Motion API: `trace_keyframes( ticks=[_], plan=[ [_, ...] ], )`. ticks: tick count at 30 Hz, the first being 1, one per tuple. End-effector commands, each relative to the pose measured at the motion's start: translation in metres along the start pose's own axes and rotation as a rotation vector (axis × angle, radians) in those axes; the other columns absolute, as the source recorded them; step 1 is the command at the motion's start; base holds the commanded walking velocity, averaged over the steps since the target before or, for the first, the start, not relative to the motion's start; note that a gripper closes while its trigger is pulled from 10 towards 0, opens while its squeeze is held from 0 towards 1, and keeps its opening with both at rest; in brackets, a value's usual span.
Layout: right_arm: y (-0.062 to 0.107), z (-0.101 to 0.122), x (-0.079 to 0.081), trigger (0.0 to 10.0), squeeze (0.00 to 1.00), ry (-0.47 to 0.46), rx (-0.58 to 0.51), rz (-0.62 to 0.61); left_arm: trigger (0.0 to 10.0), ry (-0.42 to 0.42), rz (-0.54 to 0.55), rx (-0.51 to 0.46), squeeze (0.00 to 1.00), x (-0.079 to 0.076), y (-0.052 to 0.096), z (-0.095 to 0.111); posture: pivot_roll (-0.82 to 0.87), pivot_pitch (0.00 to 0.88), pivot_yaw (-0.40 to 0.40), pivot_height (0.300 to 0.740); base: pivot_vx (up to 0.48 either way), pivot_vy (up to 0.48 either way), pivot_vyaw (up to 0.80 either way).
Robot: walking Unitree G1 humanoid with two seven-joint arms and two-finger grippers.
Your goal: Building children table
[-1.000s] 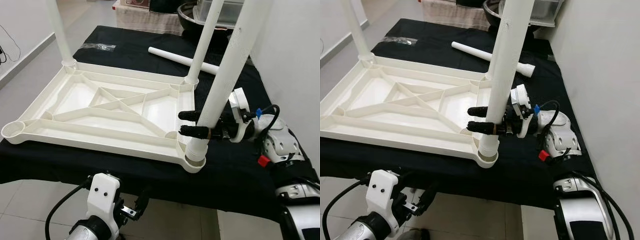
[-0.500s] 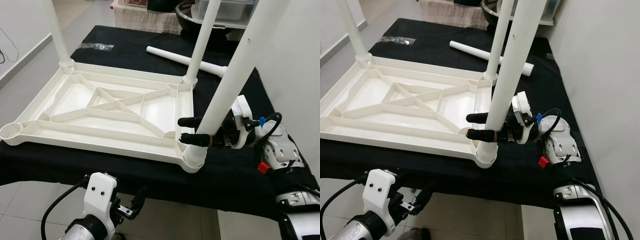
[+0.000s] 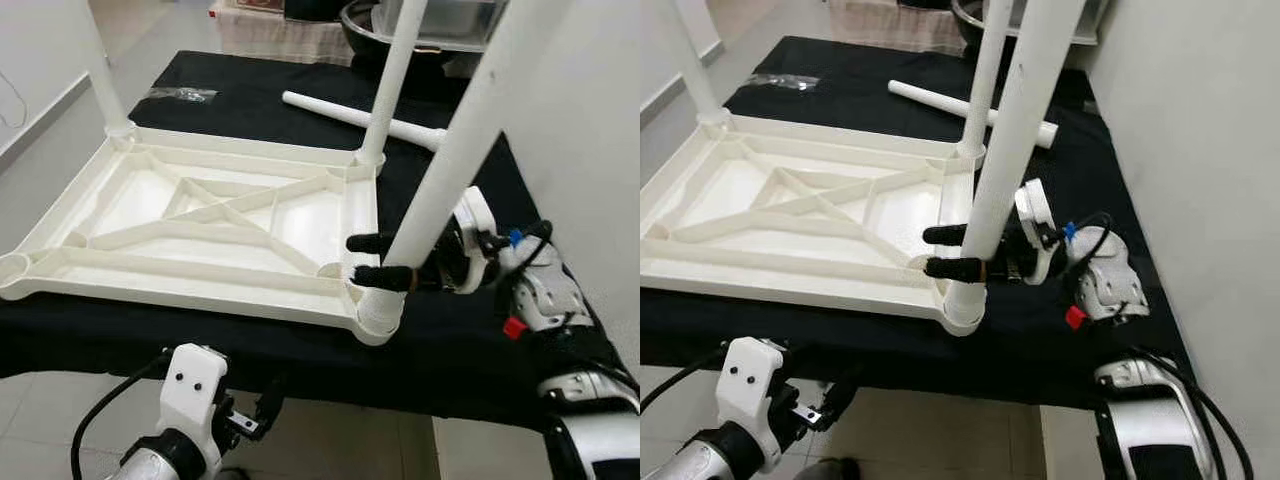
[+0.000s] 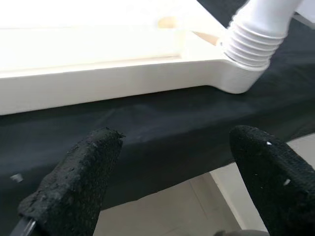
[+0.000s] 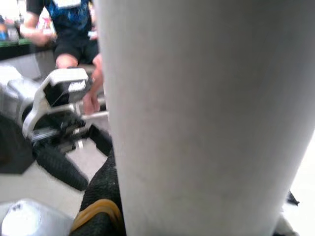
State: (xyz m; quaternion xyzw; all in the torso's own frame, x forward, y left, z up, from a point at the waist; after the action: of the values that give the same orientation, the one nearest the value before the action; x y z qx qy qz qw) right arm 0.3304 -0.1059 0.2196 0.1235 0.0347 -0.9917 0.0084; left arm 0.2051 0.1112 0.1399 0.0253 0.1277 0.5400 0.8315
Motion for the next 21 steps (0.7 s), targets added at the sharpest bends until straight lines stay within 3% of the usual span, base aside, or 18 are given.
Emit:
trace_keyframes(
  ticks=[1,2,7,17,20,21],
  plan=[
    [-0.014,-0.023,0.009,10.0,0.0,-0.085,0.034,0.07,10.0,0.003,-0.014,0.024,0.0,-0.001,0.002,-0.003,0.23,0.199,-0.026,0.74,0.0,0.0,0.0],
    [-0.014,-0.023,0.009,10.0,0.0,-0.085,0.034,0.07,10.0,0.003,-0.014,0.024,0.0,-0.001,0.002,-0.003,0.23,0.199,-0.026,0.74,0.0,0.0,0.0],
    [-0.046,-0.01,0.008,10.0,0.0,-0.025,0.01,0.175,10.0,0.004,-0.027,0.007,0.0,-0.004,0.004,0.004,0.25,0.209,-0.041,0.74,0.0,0.0,0.0],
    [-0.057,-0.003,0.01,10.0,0.0,0.045,0.027,0.224,10.0,-0.026,-0.054,-0.029,0.0,-0.006,0.003,0.016,0.25,0.208,-0.049,0.74,0.0,0.0,0.0],
    [-0.057,-0.008,0.005,10.0,0.0,0.065,0.042,0.198,10.0,-0.017,-0.052,-0.028,0.0,-0.006,0.003,0.015,0.24,0.208,-0.053,0.74,0.0,0.0,0.0],
    [-0.057,-0.013,0.0,10.0,0.0,0.075,0.065,0.139,10.0,-0.016,-0.046,-0.028,0.0,-0.006,0.002,0.014,0.24,0.203,-0.06,0.74,0.0,0.0,0.0]
  ],
)
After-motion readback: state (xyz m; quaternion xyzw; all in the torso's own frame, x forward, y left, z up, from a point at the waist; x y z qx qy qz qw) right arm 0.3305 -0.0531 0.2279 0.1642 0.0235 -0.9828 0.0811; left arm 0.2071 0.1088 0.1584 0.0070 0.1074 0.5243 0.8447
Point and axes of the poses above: a point about 5 cm out from each wrist's last joint towards the gripper, its own y axis pointing back from the gripper into the wrist, its own z axis along the axis of the wrist's last joint, x = y × z, the point moved 5 cm from there along -y, pointing out of the wrist towards the gripper, and after that the axes turned 6 degrees about y, right-handed, at the moved point
